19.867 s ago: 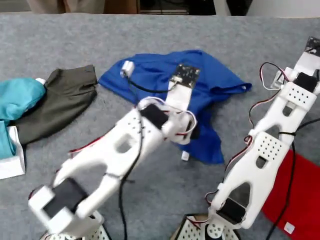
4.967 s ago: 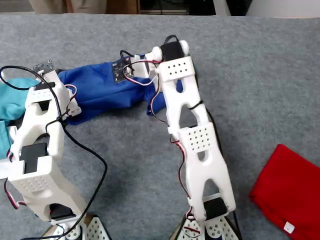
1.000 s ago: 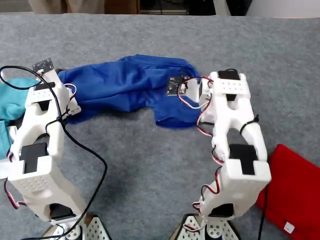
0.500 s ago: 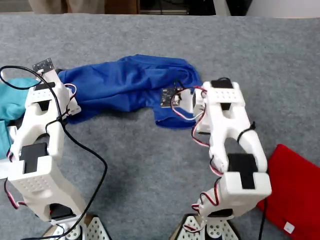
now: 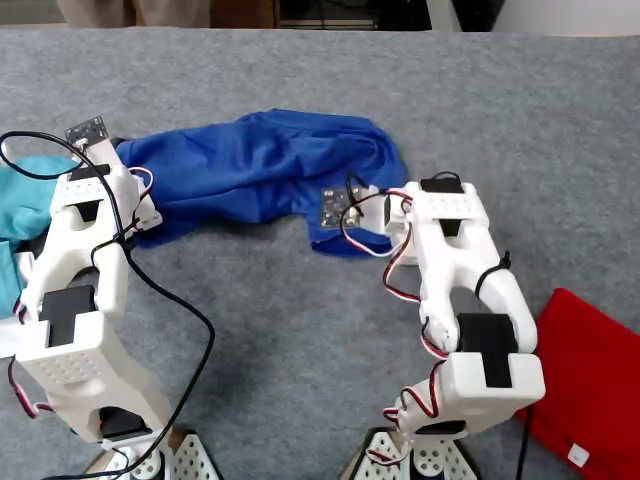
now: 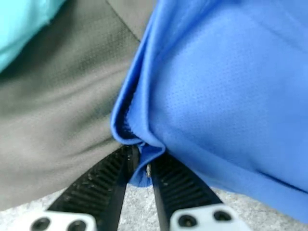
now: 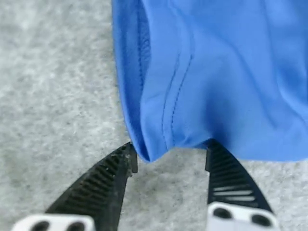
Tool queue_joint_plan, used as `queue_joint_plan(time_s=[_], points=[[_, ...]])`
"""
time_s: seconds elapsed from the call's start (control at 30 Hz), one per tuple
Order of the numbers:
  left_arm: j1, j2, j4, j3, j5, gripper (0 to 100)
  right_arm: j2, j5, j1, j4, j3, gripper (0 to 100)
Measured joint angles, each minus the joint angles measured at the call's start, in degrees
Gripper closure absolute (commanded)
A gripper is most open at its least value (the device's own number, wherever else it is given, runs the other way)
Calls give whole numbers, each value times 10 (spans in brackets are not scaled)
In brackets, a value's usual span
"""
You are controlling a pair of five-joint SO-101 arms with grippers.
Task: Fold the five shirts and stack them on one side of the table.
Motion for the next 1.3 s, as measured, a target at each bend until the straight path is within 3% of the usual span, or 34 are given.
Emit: queue_joint_plan(time_s=[1.17, 1.3], points=[[0, 0, 0, 0, 0, 968, -41, 3, -11, -91, 93, 758], [0, 0, 0, 0, 0, 968, -23, 3, -11, -110, 93, 846]])
